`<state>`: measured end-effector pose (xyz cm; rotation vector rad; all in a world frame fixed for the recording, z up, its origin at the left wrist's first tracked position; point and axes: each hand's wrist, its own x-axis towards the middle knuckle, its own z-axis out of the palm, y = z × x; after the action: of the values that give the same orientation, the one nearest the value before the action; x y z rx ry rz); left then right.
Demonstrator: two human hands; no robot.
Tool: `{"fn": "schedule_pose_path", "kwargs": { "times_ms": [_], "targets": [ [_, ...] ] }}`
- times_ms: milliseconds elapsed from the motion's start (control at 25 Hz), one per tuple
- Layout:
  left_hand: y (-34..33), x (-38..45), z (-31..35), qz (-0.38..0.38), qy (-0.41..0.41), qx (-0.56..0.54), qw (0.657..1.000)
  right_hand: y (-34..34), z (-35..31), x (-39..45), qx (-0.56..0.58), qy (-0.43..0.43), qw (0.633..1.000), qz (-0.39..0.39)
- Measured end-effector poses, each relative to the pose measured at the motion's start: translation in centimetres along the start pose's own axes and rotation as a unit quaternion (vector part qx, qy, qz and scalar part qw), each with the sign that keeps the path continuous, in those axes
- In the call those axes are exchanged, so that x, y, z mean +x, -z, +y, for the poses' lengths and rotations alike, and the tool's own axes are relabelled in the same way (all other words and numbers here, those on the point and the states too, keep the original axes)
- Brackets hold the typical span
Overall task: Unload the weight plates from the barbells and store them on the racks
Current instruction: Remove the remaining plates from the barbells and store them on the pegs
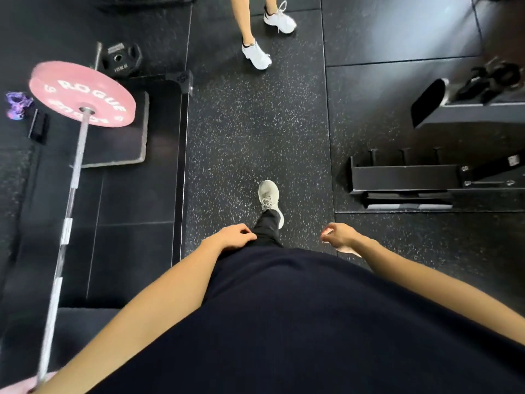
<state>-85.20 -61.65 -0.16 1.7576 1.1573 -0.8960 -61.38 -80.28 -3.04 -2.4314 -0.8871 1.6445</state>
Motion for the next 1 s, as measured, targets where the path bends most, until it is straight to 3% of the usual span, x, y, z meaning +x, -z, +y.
{"fn": "schedule_pose_path", "kwargs": {
  "times_ms": [320,480,640,800,1000],
  "targets": [
    [19.3,14.3,10.4,-0.043,-0.026,0.068,0.996,17.0,-7.3,11.9,0.016,-0.031,0.999,0.035],
    [29.2,19.9,18.2,-0.061,-0.052,0.119,0.990,26.2,-10.2,16.7,0.047,-0.044,0.994,0.086],
    [36.2,26.5,26.0,-0.086,-0.059,0.167,0.980,34.0,-11.1,23.0,0.073,-0.051,0.993,0.076],
    [43.0,34.0,36.6,-0.087,-0.053,0.202,0.974,44.8,-10.8,30.0,0.106,-0.065,0.991,0.046],
    [51.2,39.1,51.3,-0.045,-0.079,0.192,0.977,60.4,-9.1,35.0,0.152,-0.096,0.979,0.100]
  ]
}}
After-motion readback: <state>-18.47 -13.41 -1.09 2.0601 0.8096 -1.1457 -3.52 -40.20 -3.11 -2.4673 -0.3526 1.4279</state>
